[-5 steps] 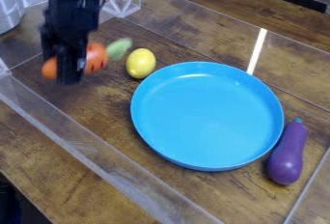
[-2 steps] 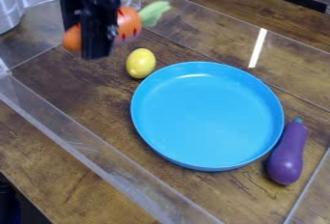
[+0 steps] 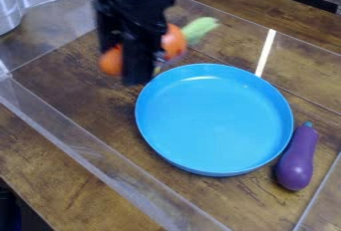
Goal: Put the carrot in the blue tray
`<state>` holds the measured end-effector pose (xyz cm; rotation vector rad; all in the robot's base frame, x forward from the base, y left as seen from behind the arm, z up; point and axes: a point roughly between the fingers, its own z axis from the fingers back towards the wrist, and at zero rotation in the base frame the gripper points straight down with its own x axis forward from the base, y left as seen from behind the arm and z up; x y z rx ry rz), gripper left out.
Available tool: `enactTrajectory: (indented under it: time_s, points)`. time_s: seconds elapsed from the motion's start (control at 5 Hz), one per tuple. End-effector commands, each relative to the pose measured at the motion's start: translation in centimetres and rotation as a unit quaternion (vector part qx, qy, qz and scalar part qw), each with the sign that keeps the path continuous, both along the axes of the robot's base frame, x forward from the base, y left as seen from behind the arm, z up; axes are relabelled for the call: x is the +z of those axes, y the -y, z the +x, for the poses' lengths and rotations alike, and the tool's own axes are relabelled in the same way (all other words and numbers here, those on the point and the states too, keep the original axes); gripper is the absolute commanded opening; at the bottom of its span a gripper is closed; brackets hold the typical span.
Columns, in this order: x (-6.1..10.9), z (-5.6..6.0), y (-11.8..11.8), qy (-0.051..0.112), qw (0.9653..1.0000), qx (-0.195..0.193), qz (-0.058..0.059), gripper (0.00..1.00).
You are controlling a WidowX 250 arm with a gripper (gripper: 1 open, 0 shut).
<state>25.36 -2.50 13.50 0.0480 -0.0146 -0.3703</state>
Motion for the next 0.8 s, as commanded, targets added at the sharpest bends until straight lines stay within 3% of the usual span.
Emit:
enactTrajectory:
  time_s: [0.0, 0.2, 0.6]
  points:
    - [1.2, 1.1, 2.3, 0.031, 0.9994, -0.014, -0.007, 0.00]
    - [0.7, 1.7, 3.4, 0.031, 0.9993, -0.016, -0.010, 0.00]
    - [0.1, 2.6, 2.3, 0.029, 0.9995, 0.005, -0.014, 0.00]
